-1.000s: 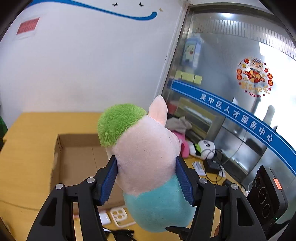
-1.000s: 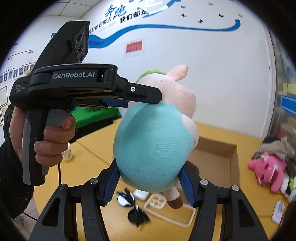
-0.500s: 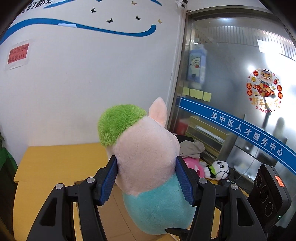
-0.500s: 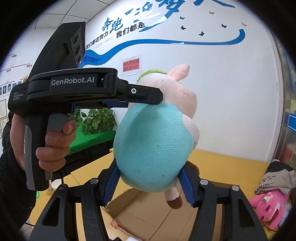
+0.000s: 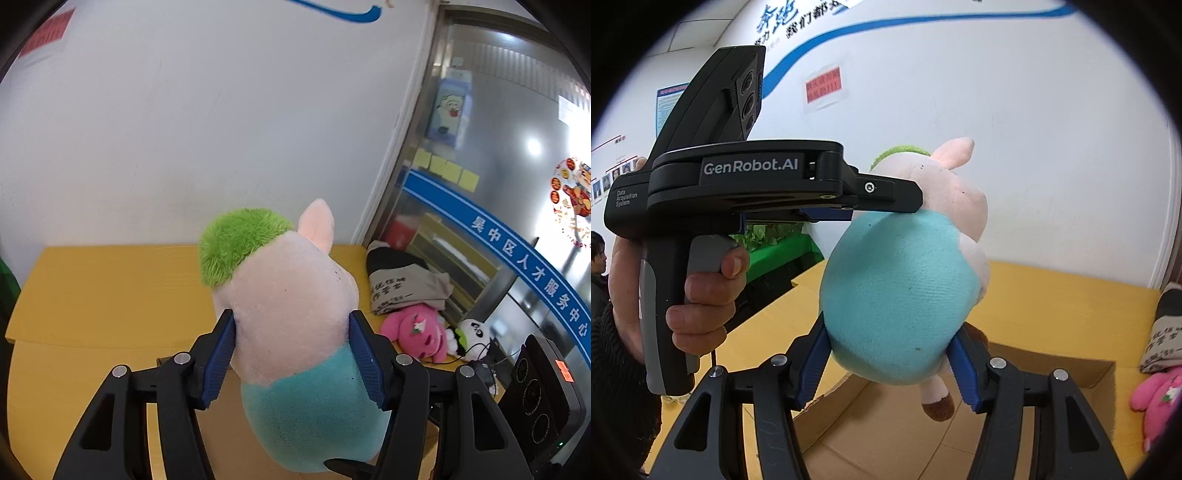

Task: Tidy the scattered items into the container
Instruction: 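Lift the plush pig with the right tool and carry it over the box, then open the right tool to drop the plush pig into the box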

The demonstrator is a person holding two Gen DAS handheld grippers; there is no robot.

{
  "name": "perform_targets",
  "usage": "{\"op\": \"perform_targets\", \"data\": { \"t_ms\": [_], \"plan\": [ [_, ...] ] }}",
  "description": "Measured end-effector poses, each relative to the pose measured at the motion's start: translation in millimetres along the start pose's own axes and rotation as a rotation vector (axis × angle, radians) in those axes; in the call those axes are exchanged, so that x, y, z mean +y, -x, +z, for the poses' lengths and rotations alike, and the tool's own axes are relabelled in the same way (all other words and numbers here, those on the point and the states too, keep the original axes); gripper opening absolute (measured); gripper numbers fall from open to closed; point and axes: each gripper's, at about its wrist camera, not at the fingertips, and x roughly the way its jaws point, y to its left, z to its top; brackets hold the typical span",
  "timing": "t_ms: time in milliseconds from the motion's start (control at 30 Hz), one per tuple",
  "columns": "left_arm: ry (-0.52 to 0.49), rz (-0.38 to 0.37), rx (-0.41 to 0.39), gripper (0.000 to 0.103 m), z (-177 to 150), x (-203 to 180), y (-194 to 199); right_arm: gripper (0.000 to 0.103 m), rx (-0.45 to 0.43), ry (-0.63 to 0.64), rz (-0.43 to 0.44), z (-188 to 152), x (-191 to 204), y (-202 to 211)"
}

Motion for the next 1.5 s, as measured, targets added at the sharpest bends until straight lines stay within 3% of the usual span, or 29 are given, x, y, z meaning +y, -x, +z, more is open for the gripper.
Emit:
{"op": "perform_targets", "data": {
  "t_ms": [467,700,833,1000,1167,1333,1400,1500],
  "plan": [
    [0.136,0.063,0.226,0.063,-86.2,91.4,-104.8,0.058,0.255,-0.133,0.045,-84.4,0.6,-128.5],
    [0.15,0.133,0.332,0.063,-113.6,104.7,-130.4,0.058,0.351,-0.193,0.065,-115.3,8.3,-158.7],
    [0.164,0.134,0.342,0.064,-118.2,108.9,-134.2,0.058,0.37,-0.215,0.066,-121.0,10.3,-161.8],
    [0.155,0.148,0.36,0.08,-119.8,105.4,-137.8,0.079,0.386,-0.232,0.069,-124.5,11.9,-161.6],
    [0.154,0.139,0.288,0.082,-109.4,96.4,-104.3,0.08,0.335,-0.173,0.021,-115.4,23.6,-130.5],
    [0.068,0.212,0.102,0.099,-91.6,61.1,-26.9,0.081,0.245,-0.115,-0.041,-101.2,33.1,-65.5],
    [0.004,0.251,0.037,0.103,-94.6,39.1,6.4,0.082,0.214,-0.116,-0.08,-91.8,-7.0,-39.4],
    [-0.086,0.304,-0.026,0.103,-110.3,-2.1,44.3,0.083,0.184,-0.124,-0.142,-87.3,-34.3,8.9]
  ]
}}
